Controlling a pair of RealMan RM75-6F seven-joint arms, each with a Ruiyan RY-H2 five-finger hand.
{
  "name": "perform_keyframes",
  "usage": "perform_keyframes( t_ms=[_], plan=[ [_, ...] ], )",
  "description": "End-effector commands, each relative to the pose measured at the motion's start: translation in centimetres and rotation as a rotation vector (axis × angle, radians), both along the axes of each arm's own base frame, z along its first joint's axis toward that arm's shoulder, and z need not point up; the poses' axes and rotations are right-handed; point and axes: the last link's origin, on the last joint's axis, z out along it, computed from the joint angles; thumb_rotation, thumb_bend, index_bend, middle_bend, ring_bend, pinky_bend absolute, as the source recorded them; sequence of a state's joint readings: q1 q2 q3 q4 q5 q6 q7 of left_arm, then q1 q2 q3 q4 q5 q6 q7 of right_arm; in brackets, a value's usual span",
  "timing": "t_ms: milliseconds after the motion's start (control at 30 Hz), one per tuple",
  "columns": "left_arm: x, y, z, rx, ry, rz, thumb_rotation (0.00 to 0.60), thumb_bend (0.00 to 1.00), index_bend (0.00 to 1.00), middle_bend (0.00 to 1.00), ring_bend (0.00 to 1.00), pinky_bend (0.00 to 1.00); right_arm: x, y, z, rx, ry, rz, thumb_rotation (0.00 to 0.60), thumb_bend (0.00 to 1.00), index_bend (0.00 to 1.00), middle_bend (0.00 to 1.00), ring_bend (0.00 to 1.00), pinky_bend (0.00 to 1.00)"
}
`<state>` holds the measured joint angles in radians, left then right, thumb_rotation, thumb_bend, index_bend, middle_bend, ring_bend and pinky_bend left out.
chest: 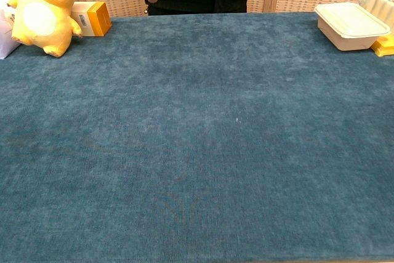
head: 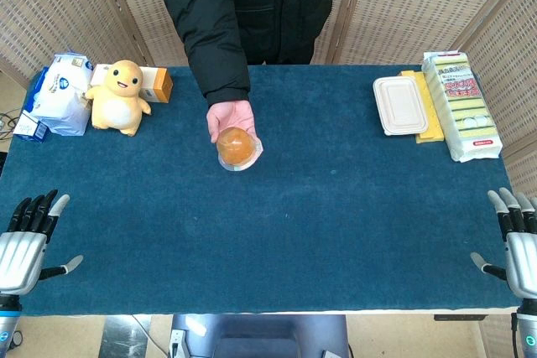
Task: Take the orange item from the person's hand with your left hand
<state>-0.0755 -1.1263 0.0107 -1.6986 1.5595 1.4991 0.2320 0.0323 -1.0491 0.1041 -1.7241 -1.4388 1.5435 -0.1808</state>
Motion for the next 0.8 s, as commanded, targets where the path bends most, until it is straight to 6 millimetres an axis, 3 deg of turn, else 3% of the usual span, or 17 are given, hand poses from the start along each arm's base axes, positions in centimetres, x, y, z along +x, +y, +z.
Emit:
perform_keyframes(
  t_ms=[33,167,333,633,800],
  plan=[
    [0.0,0.0,0.0,-0.003,0.000,-0.001,0.600,0.01,0.00,0.00,0.00,0.00,0.0,0.0,0.0,0.003,-0.001,-0.005,0.600,0.00,0.08,0.04,0.00,0.00],
    [0.2,0.1,-0.1,-0.017,-0.013,-0.005,0.600,0.01,0.00,0.00,0.00,0.00,-0.1,-0.1,0.1,0.004,-0.006,-0.015,0.600,0.00,0.07,0.04,0.00,0.00],
    [2.7,0.6,0.3,-0.047,-0.032,-0.093,0.600,0.02,0.00,0.00,0.00,0.00,0.0,-0.3,0.2,0.009,-0.016,-0.017,0.600,0.00,0.08,0.04,0.00,0.00],
    [10.1,2.2,2.3,-0.079,-0.055,-0.237,0.600,0.02,0.00,0.00,0.00,0.00,-0.1,-0.5,-0.2,0.034,-0.021,-0.027,0.600,0.00,0.08,0.04,0.00,0.00],
    [16.5,6.5,2.4,-0.128,-0.103,-0.389,0.600,0.04,0.00,0.00,0.00,0.00,-0.1,-0.5,-0.4,0.044,-0.017,-0.030,0.600,0.00,0.08,0.04,0.00,0.00]
  ],
)
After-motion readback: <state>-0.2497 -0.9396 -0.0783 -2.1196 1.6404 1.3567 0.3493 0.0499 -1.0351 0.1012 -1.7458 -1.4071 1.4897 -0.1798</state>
